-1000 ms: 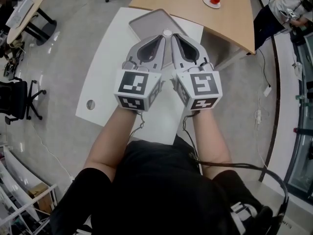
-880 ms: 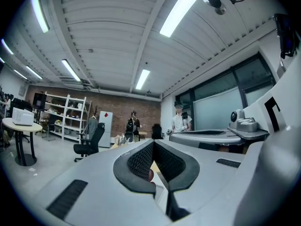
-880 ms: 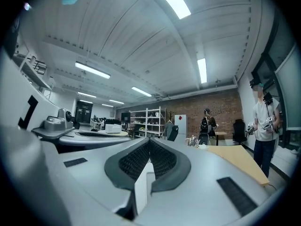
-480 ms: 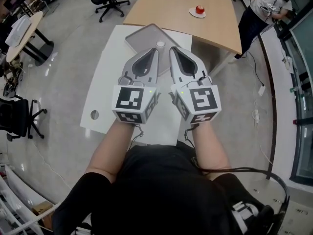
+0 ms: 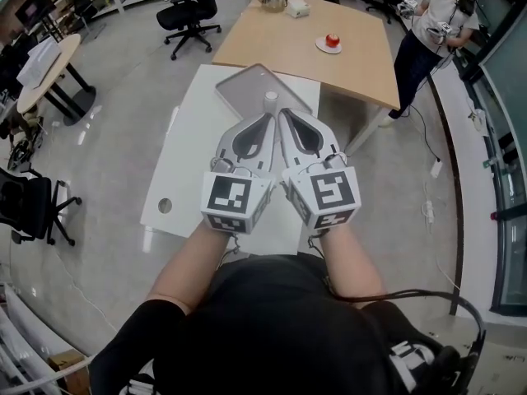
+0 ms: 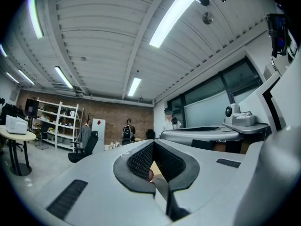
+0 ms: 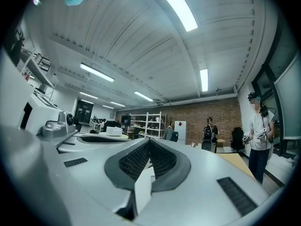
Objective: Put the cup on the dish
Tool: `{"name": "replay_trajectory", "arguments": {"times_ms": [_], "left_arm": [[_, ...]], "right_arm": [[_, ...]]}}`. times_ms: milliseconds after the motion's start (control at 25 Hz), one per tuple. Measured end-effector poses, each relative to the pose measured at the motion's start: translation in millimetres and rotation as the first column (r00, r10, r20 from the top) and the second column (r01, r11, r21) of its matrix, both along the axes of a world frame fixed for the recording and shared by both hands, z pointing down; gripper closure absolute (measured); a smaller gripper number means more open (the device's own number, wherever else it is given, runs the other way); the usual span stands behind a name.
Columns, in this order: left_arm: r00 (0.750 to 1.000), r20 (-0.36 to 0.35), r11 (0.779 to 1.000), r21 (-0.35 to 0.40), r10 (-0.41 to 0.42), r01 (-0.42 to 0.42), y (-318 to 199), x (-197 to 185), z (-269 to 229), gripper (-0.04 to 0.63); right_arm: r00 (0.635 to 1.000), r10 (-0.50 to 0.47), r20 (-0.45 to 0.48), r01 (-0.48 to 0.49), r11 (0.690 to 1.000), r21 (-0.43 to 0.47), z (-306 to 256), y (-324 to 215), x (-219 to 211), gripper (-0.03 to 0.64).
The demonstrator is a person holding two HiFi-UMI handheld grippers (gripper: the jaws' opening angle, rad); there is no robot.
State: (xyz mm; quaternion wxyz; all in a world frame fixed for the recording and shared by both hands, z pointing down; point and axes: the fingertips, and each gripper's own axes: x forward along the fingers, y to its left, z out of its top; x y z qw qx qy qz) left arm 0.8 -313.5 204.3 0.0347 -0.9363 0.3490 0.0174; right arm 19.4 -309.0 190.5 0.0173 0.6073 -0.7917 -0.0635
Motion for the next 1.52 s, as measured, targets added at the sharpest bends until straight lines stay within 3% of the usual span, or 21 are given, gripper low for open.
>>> {"name": "replay_trajectory", "arguments": {"times_ms": [480, 960, 1520], "left_arm": [[1.000, 0.010, 0.999, -0.021, -0.027, 0.027, 21.1, -15.2, 16.3, 0.595], [1.000, -0.014, 0.999, -0.025, -0.024, 0.023, 26.8, -16.7, -1.6, 0.595], [1.000, -0.021, 0.999, -0.028, 0.014, -0.015, 31.9, -18.4, 10.2, 0.595]], "right_arm": [[0.999, -0.029, -0.019, 0.028, 0.999, -0.025, 16.4, 25.3, -11.2, 0.603], [1.000, 0.017, -0.011, -0.018, 1.000, -0.019, 16.4, 29.9, -4.2, 0.603], [0.998, 0.057, -0.014, -0.057, 0.998, -0.005, 21.8, 41.5, -1.3, 0.603]]}}
